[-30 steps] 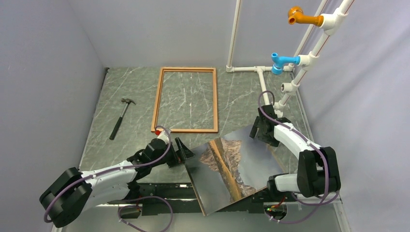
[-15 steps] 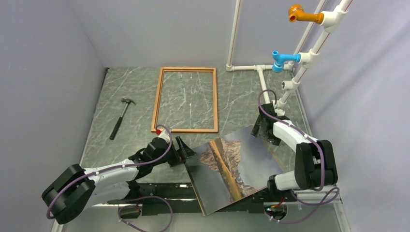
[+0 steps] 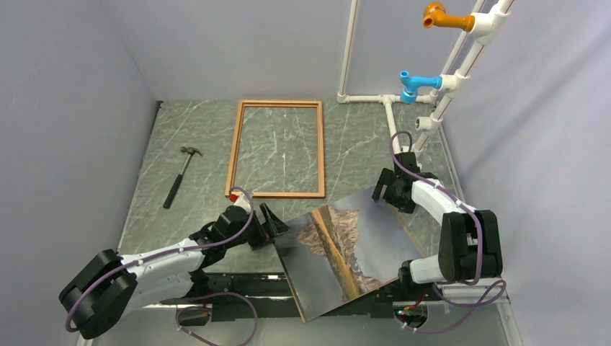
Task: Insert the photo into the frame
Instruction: Adjust the photo frame item at the center of the board.
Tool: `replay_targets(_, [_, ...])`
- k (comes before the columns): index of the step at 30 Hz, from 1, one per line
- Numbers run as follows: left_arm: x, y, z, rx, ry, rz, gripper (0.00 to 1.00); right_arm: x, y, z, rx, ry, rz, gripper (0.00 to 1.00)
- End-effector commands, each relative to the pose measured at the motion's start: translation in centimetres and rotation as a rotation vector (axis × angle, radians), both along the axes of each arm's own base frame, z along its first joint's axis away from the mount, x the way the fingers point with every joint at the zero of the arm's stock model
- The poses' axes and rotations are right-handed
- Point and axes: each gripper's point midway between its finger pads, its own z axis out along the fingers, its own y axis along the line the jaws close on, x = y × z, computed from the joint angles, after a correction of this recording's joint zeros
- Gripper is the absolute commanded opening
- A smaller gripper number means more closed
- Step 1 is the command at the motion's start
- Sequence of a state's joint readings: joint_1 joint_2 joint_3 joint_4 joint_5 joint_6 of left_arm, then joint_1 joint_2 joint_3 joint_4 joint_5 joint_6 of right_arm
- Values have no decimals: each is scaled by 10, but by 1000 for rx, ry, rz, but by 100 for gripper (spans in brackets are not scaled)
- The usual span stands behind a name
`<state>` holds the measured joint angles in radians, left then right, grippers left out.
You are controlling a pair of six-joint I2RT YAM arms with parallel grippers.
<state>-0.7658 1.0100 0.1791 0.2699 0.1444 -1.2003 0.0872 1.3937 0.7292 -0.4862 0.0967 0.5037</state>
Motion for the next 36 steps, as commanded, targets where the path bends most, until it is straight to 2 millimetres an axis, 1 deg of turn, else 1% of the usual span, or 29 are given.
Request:
replay_targets(1, [-6,12,-13,49,40,28,99,-4,40,4,189,12,135,86])
replay_targets(7, [-5,12,-7,29,11,23,99,-16,54,14,265,0,174,83])
replay_targets(12, [-7,11,-9,29,24,18,99,-27,57,18,281,6,190,82])
replay_targets(15, [-7,10,-7,13,20,18,99,-32,61,23,301,-1,206,82])
replay_targets(19, [-6,7,6,-52,-23,20,100,-39,72,29,349,-8,246,82])
replay_targets(23, [-6,9,14,-94,-51,34,99,-46,80,32,382,-6,275,81])
replay_targets(32, [-4,24,26,-87,-94,98,98,-55,95,33,443,0,315,81])
replay_targets(35, [-3,33,32,-66,-105,128,98,-54,98,35,439,-8,329,81])
replay_targets(36, [-4,37,31,-45,-97,140,98,-54,99,37,440,-10,335,81])
